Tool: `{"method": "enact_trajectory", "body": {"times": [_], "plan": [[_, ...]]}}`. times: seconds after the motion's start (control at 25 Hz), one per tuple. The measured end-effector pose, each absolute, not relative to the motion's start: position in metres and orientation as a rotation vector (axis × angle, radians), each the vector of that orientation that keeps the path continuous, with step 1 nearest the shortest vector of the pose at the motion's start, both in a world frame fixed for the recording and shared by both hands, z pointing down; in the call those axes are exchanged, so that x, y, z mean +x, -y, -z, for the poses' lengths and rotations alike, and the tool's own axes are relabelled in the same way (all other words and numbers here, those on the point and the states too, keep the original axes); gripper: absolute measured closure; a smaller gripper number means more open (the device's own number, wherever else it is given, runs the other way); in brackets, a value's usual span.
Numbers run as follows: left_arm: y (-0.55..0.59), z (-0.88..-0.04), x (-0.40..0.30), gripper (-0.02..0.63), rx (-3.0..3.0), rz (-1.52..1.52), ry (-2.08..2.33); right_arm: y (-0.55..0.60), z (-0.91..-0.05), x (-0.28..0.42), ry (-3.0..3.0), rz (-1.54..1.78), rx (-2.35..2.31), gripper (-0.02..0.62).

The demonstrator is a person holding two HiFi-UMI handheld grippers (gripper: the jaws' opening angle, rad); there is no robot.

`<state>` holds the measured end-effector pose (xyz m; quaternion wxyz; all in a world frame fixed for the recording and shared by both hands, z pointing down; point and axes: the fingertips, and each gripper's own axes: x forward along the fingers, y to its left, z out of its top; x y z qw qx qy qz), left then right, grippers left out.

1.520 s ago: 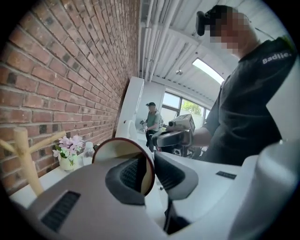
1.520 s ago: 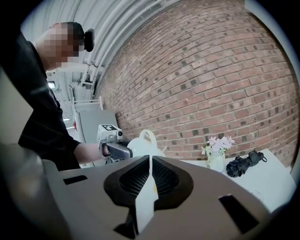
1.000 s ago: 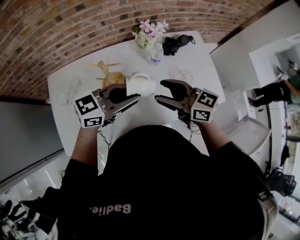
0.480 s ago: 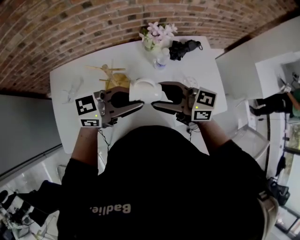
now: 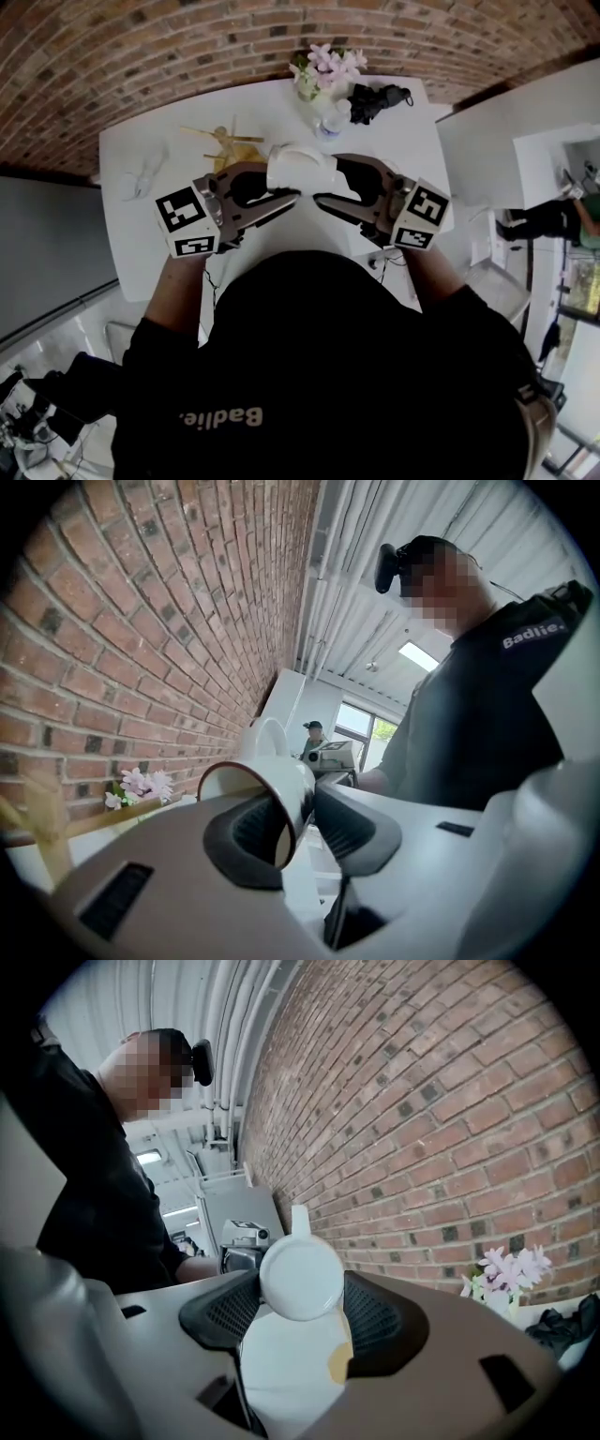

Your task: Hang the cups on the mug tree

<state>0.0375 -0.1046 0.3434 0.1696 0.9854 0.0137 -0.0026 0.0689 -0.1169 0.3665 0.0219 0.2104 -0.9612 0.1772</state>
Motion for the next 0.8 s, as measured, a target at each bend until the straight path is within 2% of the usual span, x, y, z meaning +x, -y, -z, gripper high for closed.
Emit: {"method": "enact_trajectory", "body": {"times": [0.32,0.8], "plan": [[0.123,-0.357,0.041,0.446,2.726,-0.033,0.121,0.127,-0.368,0.074,2.943,-0.517,0.704,0.301],[0.145,-0.367,0.027,0.429,2.653,0.083,0.176,0.148,-0.370,0.060,2.945,-0.496,0.706,0.302]]}}
